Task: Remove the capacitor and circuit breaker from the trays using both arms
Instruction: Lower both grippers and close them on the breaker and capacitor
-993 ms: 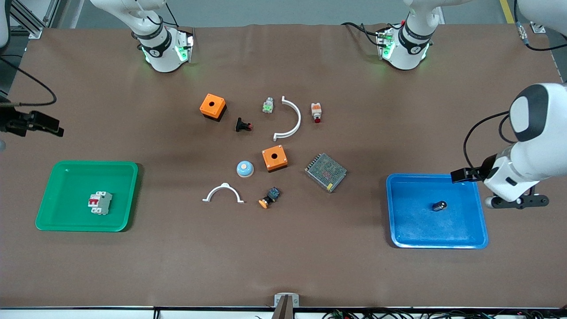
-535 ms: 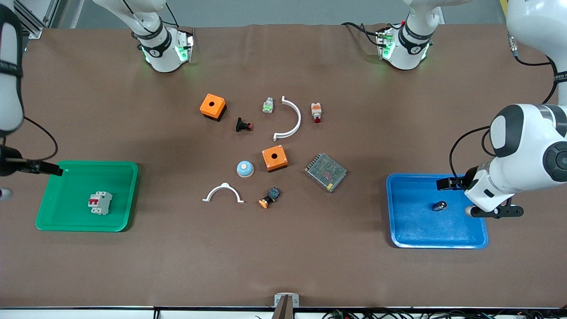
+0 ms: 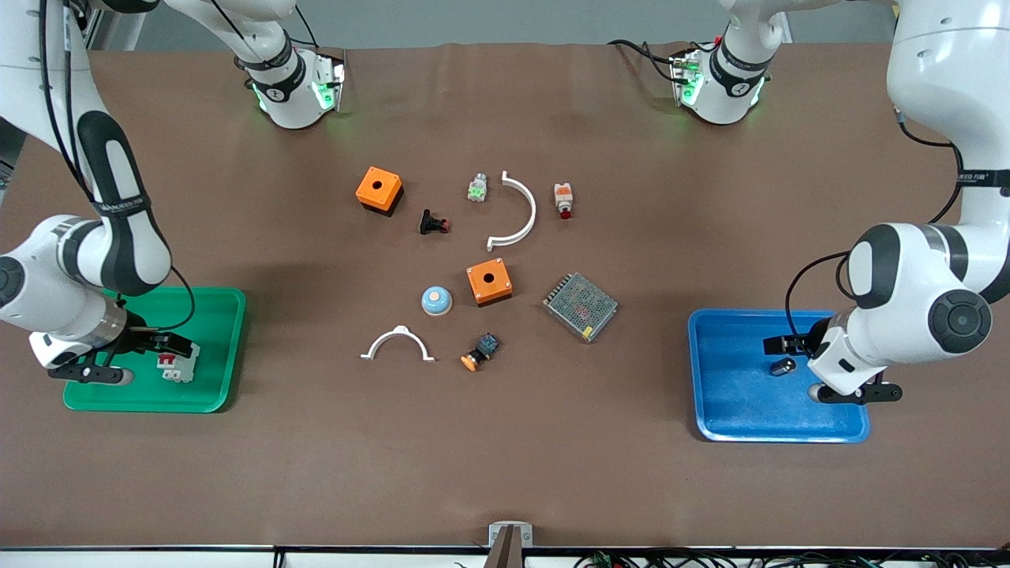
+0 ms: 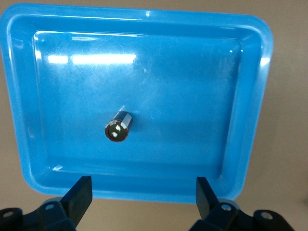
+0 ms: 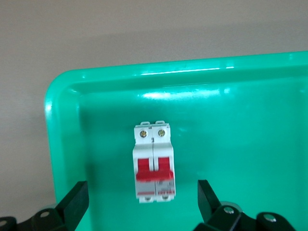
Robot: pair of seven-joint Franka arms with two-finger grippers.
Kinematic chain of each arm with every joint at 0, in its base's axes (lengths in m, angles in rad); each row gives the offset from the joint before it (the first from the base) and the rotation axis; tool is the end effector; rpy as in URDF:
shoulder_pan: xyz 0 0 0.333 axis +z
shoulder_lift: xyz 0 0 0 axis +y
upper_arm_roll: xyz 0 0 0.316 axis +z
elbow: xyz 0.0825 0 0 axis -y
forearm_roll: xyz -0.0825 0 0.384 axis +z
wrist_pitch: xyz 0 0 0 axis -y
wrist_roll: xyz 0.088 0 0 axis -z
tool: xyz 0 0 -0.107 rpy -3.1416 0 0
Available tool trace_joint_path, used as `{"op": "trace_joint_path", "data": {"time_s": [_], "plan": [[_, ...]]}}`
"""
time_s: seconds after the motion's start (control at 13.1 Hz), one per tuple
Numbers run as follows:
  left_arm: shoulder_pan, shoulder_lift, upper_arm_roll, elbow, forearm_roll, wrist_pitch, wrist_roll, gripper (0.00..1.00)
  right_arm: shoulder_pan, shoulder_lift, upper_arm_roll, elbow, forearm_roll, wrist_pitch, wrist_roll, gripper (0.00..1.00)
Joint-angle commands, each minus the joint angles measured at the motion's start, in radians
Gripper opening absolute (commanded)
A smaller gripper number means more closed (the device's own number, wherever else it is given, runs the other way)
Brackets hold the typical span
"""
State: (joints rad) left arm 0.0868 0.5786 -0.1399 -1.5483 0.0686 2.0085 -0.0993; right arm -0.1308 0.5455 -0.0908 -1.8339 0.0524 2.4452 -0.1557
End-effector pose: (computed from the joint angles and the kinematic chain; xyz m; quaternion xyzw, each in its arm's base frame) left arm 0.6863 -0.0189 0.3061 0.9983 0.0159 -0.0566 0.0042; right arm 0.6393 -0.1397 0.2399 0.9984 -0.0451 0.0326 0.0121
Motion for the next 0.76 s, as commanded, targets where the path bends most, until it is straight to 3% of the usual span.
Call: {"op": "trace_joint_path", "data": {"time_s": [0.0,0.23,0.46,0.61,0.69], "plan": [[0.005,0.041,0.002,0.008,0.02,0.073,-0.004,0.9,-0.001,0.04,0.002,0.012,0.018,0.05,-0.036,1.0],[0.048,0.099,0.003,0.008,0.049,0.16,0.019,0.88,-0.004,0.076,0.002,0.041,0.02,0.051,-0.058,1.0],[0.051,0.106,0.002,-0.001,0.091,0.165,0.02,0.85,-0.009,0.09,0.002,0.051,0.02,0.043,-0.059,0.96],[0.051,0.119,0.002,-0.003,0.085,0.168,0.018,0.84,-0.009,0.094,0.0,0.064,0.018,0.04,-0.074,0.85],[0.05,0.121,0.002,-0.004,0.079,0.18,0.016,0.83,-0.01,0.097,0.0,0.067,0.018,0.04,-0.108,0.74]]}}
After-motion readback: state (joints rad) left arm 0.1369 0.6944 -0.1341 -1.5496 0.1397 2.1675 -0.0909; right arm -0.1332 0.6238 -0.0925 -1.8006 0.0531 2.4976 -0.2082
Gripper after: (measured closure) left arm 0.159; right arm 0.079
